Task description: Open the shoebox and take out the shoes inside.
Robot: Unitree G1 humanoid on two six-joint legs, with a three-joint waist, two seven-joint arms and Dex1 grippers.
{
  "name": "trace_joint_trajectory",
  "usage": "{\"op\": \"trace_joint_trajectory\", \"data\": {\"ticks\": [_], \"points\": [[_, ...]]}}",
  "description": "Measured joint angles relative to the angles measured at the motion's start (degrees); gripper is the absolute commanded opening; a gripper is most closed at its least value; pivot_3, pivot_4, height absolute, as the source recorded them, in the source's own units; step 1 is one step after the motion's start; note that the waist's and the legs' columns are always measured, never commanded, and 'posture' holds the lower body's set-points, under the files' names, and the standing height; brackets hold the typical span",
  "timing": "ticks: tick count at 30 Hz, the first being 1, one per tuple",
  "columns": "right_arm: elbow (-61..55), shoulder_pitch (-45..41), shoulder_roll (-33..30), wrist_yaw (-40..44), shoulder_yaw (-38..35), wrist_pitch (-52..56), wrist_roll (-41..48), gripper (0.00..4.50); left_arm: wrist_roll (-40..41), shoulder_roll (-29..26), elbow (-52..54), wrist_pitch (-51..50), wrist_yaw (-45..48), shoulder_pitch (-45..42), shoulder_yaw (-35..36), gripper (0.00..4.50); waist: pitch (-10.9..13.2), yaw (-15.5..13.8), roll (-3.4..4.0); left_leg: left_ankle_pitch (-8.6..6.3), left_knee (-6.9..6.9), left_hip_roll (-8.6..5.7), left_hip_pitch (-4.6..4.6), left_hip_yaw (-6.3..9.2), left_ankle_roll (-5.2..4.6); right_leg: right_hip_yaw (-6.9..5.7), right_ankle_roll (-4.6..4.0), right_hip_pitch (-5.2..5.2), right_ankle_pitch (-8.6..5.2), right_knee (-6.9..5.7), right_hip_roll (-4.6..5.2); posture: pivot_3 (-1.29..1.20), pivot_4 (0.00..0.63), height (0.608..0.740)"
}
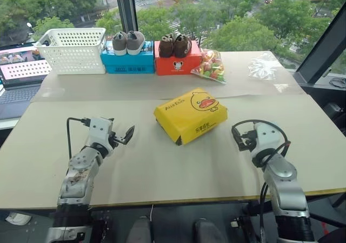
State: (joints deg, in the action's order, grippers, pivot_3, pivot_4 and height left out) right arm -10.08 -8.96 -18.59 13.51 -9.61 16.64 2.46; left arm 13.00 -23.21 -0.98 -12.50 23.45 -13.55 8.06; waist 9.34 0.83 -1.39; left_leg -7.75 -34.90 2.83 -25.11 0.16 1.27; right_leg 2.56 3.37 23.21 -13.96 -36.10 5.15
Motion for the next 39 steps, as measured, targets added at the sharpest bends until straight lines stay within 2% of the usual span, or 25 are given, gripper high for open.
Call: {"op": "trace_joint_trajectory", "data": {"ticks": [4,7,9,10,12,17,20,22,24,27,35,39], "points": [[0.0,-0.07,-0.83,-0.96,0.1,0.0,-1.41,4.09,1.18,-0.01,-0.3,-0.2,0.81,-0.03,0.65,4.5,0.0,0.0,0.0,0.0,-0.02,0.0,0.0,0.0,0.0,0.0,0.0,0.0,0.0,-0.01,0.0,0.0,0.15,0.74],[0.0,-1.35,-4.11,-3.77,0.35,-0.02,-6.48,4.09,0.6,-1.61,-2.15,-0.16,0.5,-0.44,2.16,4.5,0.0,0.09,0.0,0.0,-0.03,0.0,0.0,0.0,0.0,0.0,0.02,0.03,-0.01,-0.02,0.0,0.0,0.15,0.74],[0.01,-2.39,-5.63,-5.17,0.34,-0.2,-9.16,4.15,-0.29,-2.42,-2.65,0.17,0.46,-1.1,2.2,3.99,0.0,-0.01,0.0,0.0,-0.01,0.0,0.0,0.0,0.0,0.0,0.01,0.02,-0.01,-0.01,0.0,0.0,0.15,0.74],[0.16,-3.26,-5.66,-5.94,0.47,-0.24,-10.26,3.88,-1.04,-2.45,-3.13,0.84,0.49,-1.75,2.08,3.8,0.0,-0.03,0.0,0.0,-0.01,-0.01,0.0,0.0,0.0,0.0,0.01,0.02,-0.01,0.0,0.0,0.0,0.15,0.74],[0.99,-4.39,-5.7,-6.86,0.83,-0.3,-11.53,3.46,-2.01,-2.46,-3.82,1.73,0.67,-2.79,1.55,3.09,0.0,-0.07,0.0,0.0,-0.01,-0.01,0.0,0.0,0.0,0.0,0.01,0.0,0.0,0.01,0.0,0.0,0.15,0.74],[4.67,-6.55,-7.75,-8.05,3.17,-1.53,-15.41,1.64,-5.18,-2.48,-6.11,3.44,0.17,-5.46,-0.22,1.12,0.0,-0.11,0.0,0.01,-0.03,-0.03,-0.01,-0.01,-0.01,0.0,0.03,-0.01,0.01,0.0,0.01,0.0,0.15,0.74],[7.43,-10.51,-11.37,-8.14,7.96,-2.64,-21.62,0.63,-10.08,-2.26,-9.18,7.12,-1.1,-7.88,-3.88,0.05,0.0,-0.08,0.0,0.01,-0.04,-0.03,0.01,-0.01,-0.01,0.0,0.04,-0.01,0.01,0.0,0.0,0.0,0.15,0.74],[8.64,-13.39,-11.61,-8.12,10.43,-2.65,-23.96,0.03,-12.84,-1.15,-11.9,9.06,-1.86,-9.94,-6.64,0.0,0.0,-0.01,0.0,0.01,-0.04,-0.03,0.01,-0.01,-0.01,0.01,0.05,-0.01,0.01,0.0,-0.01,0.0,0.15,0.74],[11.53,-16.99,-11.32,-7.9,13.5,-2.72,-25.88,0.03,-14.76,1.05,-14.68,10.41,-3.0,-12.05,-8.79,0.0,0.01,0.07,-0.03,0.02,-0.04,-0.03,-0.01,-0.01,-0.02,0.01,0.04,-0.01,0.02,0.01,-0.01,0.0,0.15,0.74],[19.13,-22.07,-10.02,-7.76,15.97,-3.26,-26.17,0.03,-17.98,1.53,-20.36,13.38,-4.23,-15.23,-11.64,0.0,0.03,0.06,-0.05,0.02,-0.02,-0.04,-0.03,0.0,-0.03,0.01,-0.08,0.01,0.09,0.01,-0.02,0.0,0.15,0.74],[35.32,-33.43,-7.93,-8.6,18.01,-5.26,-26.16,0.03,-23.07,2.36,-37.91,20.84,-8.03,-25.31,-13.88,0.0,0.05,0.03,-0.07,0.03,-0.03,-0.07,-0.07,0.01,-0.04,0.0,-0.04,0.03,0.1,-0.02,-0.01,0.0,0.15,0.74],[43.65,-36.81,-6.22,-8.11,17.88,-9.23,-23.91,0.03,-24.08,3.53,-43.39,24.73,-8.31,-29.4,-14.49,0.0,0.05,0.02,-0.07,0.03,-0.01,-0.07,-0.07,0.01,-0.04,0.0,-0.04,0.0,0.1,0.02,0.0,0.0,0.15,0.74]]}}
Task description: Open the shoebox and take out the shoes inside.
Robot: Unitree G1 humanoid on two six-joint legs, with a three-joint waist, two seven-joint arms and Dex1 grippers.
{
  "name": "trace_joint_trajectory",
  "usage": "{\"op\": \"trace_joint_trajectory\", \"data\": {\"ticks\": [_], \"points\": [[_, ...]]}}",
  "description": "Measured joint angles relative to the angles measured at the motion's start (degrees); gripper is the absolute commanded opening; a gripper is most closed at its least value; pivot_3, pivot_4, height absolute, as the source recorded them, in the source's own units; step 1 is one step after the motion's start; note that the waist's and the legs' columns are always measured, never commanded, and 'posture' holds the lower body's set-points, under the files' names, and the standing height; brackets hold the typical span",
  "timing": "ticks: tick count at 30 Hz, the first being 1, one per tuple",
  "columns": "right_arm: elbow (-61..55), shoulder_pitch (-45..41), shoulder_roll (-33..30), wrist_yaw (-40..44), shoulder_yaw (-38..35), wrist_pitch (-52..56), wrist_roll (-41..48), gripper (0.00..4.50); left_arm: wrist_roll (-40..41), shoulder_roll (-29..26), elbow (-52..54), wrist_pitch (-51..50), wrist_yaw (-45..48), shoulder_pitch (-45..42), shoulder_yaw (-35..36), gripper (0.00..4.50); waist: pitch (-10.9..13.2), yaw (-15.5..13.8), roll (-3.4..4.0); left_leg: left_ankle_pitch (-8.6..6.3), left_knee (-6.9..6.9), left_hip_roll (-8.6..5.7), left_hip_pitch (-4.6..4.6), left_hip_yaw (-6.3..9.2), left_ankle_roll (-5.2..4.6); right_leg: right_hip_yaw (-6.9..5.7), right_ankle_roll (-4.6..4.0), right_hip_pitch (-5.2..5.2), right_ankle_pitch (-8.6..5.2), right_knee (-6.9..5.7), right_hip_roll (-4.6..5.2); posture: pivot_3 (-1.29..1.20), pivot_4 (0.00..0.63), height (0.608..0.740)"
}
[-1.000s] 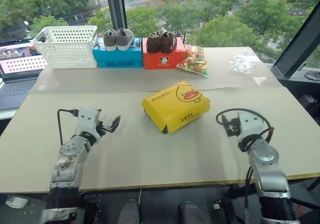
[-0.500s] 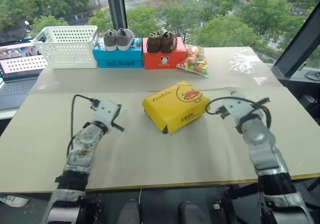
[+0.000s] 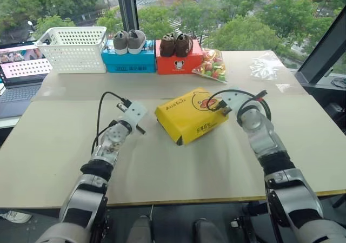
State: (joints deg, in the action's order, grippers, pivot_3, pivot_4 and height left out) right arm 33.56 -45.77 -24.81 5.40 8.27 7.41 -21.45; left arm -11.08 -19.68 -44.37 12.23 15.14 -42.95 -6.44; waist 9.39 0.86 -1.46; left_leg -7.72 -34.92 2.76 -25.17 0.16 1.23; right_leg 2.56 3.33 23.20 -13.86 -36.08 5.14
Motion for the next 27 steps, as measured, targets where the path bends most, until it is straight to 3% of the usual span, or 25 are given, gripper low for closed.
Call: {"op": "trace_joint_trajectory", "data": {"ticks": [6,11,15,20,27], "points": [[7.5,-1.3,4.82,11.08,-4.41,-4.11,10.79,0.03,2.43,3.28,-1.57,1.84,5.18,-1.25,0.26,0.0,0.0,0.8,0.0,0.0,0.08,0.0,0.01,0.02,0.0,0.0,-0.01,0.04,0.01,-0.08,-0.02,0.0,0.15,0.74],[-0.08,2.56,6.49,22.81,-7.08,-1.66,20.07,0.03,4.94,0.43,7.09,-0.58,13.1,4.21,0.5,0.0,0.02,1.78,0.03,-0.01,0.12,0.01,-0.01,0.03,0.0,0.01,-0.01,0.06,0.0,-0.11,-0.02,0.0,0.15,0.74],[-17.62,8.98,6.8,32.96,-6.55,15.27,30.13,0.03,6.94,-5.02,18.41,-5.58,17.84,10.55,1.92,0.0,0.04,1.96,0.06,-0.01,0.14,0.09,-0.01,0.03,0.0,0.01,-0.06,0.15,-0.01,-0.27,-0.05,0.0,0.15,0.74],[-37.53,10.51,4.68,35.86,-3.71,37.57,38.57,0.03,9.12,-12.84,32.0,-12.77,21.97,21.83,6.16,0.0,0.05,1.65,0.07,-0.01,0.0,0.12,0.03,0.03,0.02,-0.02,-0.28,0.35,-0.17,-0.82,-0.04,0.0,0.15,0.74],[-45.24,12.34,1.91,36.09,1.6,46.68,40.64,0.03,11.04,-17.0,36.59,-16.29,23.36,27.1,10.04,0.0,0.05,0.81,0.06,-0.01,-0.02,0.11,0.04,0.02,0.02,-0.06,-0.29,0.33,-0.27,-0.76,0.0,0.0,0.15,0.74]]}}
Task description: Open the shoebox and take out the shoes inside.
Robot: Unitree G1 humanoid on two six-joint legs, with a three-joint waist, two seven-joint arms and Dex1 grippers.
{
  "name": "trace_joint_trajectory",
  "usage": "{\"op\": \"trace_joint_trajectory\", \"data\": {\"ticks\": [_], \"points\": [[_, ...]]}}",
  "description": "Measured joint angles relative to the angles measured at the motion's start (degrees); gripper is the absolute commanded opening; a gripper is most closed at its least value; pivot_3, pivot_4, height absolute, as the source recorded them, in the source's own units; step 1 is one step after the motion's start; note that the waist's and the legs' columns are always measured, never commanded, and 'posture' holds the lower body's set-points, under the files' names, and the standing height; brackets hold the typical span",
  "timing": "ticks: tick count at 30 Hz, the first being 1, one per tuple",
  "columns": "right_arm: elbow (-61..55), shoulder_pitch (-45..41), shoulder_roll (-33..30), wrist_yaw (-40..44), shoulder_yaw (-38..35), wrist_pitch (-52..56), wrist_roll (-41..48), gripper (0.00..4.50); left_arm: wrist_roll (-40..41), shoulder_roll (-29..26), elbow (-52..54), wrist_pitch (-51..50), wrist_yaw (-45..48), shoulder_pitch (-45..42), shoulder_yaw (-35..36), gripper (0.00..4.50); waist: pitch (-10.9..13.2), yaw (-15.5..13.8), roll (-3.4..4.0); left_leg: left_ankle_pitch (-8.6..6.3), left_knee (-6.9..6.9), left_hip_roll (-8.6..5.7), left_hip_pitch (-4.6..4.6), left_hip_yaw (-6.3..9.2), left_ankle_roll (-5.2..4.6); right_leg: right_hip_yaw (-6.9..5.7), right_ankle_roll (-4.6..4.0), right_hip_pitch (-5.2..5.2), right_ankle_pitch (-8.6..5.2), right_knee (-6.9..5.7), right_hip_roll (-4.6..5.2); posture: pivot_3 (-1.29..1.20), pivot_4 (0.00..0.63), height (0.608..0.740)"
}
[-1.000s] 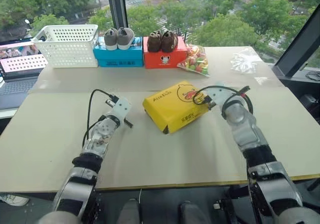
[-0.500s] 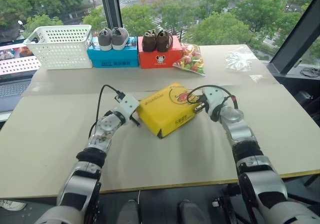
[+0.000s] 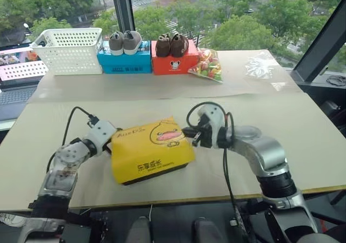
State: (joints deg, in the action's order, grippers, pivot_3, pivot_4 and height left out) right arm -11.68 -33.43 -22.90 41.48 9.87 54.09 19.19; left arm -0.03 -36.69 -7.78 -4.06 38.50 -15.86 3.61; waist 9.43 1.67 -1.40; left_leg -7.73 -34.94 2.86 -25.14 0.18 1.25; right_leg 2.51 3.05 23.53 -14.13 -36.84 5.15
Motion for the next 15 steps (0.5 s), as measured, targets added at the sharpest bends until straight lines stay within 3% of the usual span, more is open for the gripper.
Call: {"op": "trace_joint_trajectory", "data": {"ticks": [4,8,15], "points": [[1.25,0.35,-5.1,1.23,2.94,-1.01,-1.8,0.03,-0.53,-0.82,-0.12,0.42,0.07,-1.0,-0.3,0.0,0.03,-0.72,-0.05,0.0,0.01,0.0,-0.09,-0.01,0.0,0.0,0.0,0.1,0.0,0.01,-0.02,0.0,0.15,0.74],[5.5,0.36,-10.11,2.55,3.58,-4.1,-4.63,0.03,-4.54,-9.38,0.9,4.97,3.95,-0.64,-2.46,0.0,0.05,-0.75,-0.1,0.0,0.06,0.0,-0.15,-0.11,0.0,0.07,-0.02,0.28,-0.01,0.01,0.0,0.0,0.15,0.74],[8.71,1.74,-9.22,12.54,2.09,-4.98,2.39,0.03,5.03,-19.19,12.25,-1.54,17.55,5.0,1.5,0.0,0.08,-0.38,-0.16,0.0,0.1,0.17,-0.37,-0.09,-0.01,0.1,-0.14,0.6,-0.08,-0.18,-0.17,0.0,0.15,0.74]]}}
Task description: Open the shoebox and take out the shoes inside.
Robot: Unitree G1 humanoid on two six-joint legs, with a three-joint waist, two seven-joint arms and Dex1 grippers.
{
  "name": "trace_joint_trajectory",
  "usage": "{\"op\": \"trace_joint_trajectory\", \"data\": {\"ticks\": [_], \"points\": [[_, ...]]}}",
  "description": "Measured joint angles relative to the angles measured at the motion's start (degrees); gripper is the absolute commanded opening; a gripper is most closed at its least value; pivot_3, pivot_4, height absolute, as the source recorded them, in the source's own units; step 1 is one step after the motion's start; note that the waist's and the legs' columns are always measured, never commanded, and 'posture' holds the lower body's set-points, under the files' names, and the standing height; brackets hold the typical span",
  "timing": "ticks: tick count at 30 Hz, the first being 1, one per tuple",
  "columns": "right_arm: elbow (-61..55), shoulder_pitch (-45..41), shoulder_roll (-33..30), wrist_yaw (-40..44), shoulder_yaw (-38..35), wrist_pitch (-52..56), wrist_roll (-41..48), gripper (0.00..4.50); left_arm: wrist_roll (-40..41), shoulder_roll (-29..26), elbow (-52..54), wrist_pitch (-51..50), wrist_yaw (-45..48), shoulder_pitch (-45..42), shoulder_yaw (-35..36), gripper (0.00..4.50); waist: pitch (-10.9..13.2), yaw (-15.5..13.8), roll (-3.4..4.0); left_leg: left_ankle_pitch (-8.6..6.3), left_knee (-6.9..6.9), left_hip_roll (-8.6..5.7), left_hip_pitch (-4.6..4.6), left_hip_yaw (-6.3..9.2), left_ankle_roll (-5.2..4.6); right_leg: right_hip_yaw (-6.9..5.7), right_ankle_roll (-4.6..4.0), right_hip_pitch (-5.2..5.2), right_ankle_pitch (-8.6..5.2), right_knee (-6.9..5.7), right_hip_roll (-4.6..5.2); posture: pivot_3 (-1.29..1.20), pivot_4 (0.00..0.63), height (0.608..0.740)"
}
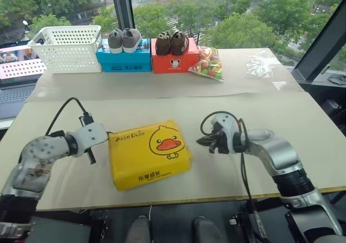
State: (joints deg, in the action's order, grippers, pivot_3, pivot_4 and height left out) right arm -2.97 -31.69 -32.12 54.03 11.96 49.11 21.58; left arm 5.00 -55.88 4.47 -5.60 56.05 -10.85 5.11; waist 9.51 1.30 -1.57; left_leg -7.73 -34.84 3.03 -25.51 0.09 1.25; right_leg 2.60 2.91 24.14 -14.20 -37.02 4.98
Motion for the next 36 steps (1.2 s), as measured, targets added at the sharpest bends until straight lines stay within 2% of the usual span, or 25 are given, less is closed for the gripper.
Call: {"op": "trace_joint_trajectory", "data": {"ticks": [2,4,8,12,14,15,18,19,20,25,26,31,33,36], "points": [[0.19,1.47,-0.18,4.31,1.17,-0.24,1.55,0.03,4.36,-3.93,3.42,-5.29,4.96,2.83,2.03,0.0,0.03,0.04,-0.06,0.0,-0.01,0.0,-0.01,-0.01,0.0,0.0,0.01,-0.02,-0.01,0.03,0.02,0.0,0.15,0.74],[3.95,0.93,3.74,6.73,1.39,-0.63,2.66,0.03,9.47,-8.04,6.89,-13.0,9.97,5.96,4.97,0.0,0.09,0.46,-0.22,0.0,-0.08,0.07,0.02,-0.02,0.0,0.0,0.0,0.0,-0.01,0.01,-0.03,0.0,0.15,0.74],[7.87,-0.54,7.12,8.88,2.84,-1.27,3.46,0.03,14.45,-12.86,10.0,-21.45,14.64,7.65,9.54,0.0,0.13,1.05,-0.29,0.0,-0.11,0.14,0.04,-0.01,0.0,-0.04,0.21,-0.01,-0.14,-0.01,-0.08,0.0,0.15,0.74],[9.12,-3.75,10.39,10.81,2.17,-0.15,6.85,0.03,19.43,-17.12,11.82,-29.97,18.02,7.9,17.74,0.0,0.2,1.4,-0.39,0.0,-0.05,0.24,0.03,-0.03,0.01,-0.03,0.12,0.04,-0.16,-0.01,-0.18,0.0,0.15,0.74],[9.11,-4.65,10.75,11.84,1.21,0.39,8.67,0.0,21.3,-18.53,12.23,-32.91,19.61,7.91,21.46,0.5,0.21,1.27,-0.39,-0.03,-0.01,0.37,0.01,-0.02,0.05,-0.03,0.01,0.06,-0.16,0.0,-0.32,0.0,0.15,0.74],[9.09,-5.11,10.69,12.09,0.86,0.54,9.03,0.0,22.0,-19.07,12.18,-34.25,20.37,8.06,23.13,0.58,0.21,1.2,-0.38,-0.05,-0.01,0.47,0.01,-0.02,0.09,-0.03,-0.04,0.07,-0.19,-0.01,-0.44,0.0,0.15,0.74],[8.18,-5.72,10.58,12.18,0.65,1.61,9.84,0.0,22.5,-20.34,11.54,-36.79,22.78,8.55,26.48,1.65,0.22,1.01,-0.39,-0.07,-0.01,0.8,0.02,-0.01,0.11,-0.07,-0.2,0.15,-0.28,-0.08,-0.73,0.0,0.15,0.74],[7.66,-5.84,10.64,12.22,0.58,2.06,10.76,0.0,22.69,-21.04,11.08,-37.19,23.43,8.51,27.42,2.2,0.22,1.05,-0.39,-0.07,-0.01,0.86,0.03,-0.01,0.11,-0.07,-0.22,0.16,-0.29,-0.09,-0.8,0.0,0.15,0.74],[7.21,-6.0,10.73,12.23,0.4,2.57,11.4,0.0,23.07,-21.53,10.84,-37.44,23.76,8.2,28.08,2.39,0.22,1.07,-0.39,-0.07,-0.01,0.89,0.04,-0.01,0.11,-0.07,-0.23,0.16,-0.29,-0.1,-0.82,0.0,0.15,0.74],[6.2,-10.95,13.49,11.63,-2.2,4.55,15.29,0.0,28.83,-25.35,8.91,-43.62,25.33,0.8,32.07,4.03,0.22,1.43,-0.39,-0.07,-0.01,0.93,0.07,-0.02,0.12,-0.05,-0.21,0.16,-0.3,-0.11,-0.87,0.0,0.15,0.74],[6.94,-12.55,14.48,11.13,-2.93,4.64,15.75,0.0,30.67,-26.48,8.88,-45.82,25.69,-0.72,33.16,4.48,0.22,1.39,-0.39,-0.08,0.02,0.93,0.09,-0.02,0.13,-0.05,-0.24,0.15,-0.31,-0.11,-0.87,0.0,0.15,0.74],[24.13,-21.84,21.65,4.06,-7.06,0.84,13.59,0.0,33.85,-30.14,10.16,-57.85,32.89,0.28,42.77,4.48,0.26,1.88,-0.37,-0.11,0.05,1.0,0.07,-0.02,0.18,-0.03,-0.33,0.24,-0.31,-0.14,-0.97,0.0,0.15,0.74],[35.39,-26.79,24.41,0.3,-8.54,-4.8,10.57,0.0,34.77,-31.12,11.74,-63.17,35.27,1.93,49.55,4.48,0.26,2.28,-0.37,-0.12,0.08,1.0,0.08,-0.01,0.19,-0.03,-0.34,0.23,-0.32,-0.13,-0.97,0.0,0.15,0.74],[49.89,-32.5,27.72,-4.35,-10.25,-12.76,6.5,0.0,36.05,-31.63,13.74,-68.67,36.05,2.25,55.84,4.48,0.27,2.61,-0.37,-0.12,0.1,1.0,0.08,0.0,0.19,-0.04,-0.35,0.22,-0.32,-0.12,-0.96,0.0,0.15,0.74]]}}
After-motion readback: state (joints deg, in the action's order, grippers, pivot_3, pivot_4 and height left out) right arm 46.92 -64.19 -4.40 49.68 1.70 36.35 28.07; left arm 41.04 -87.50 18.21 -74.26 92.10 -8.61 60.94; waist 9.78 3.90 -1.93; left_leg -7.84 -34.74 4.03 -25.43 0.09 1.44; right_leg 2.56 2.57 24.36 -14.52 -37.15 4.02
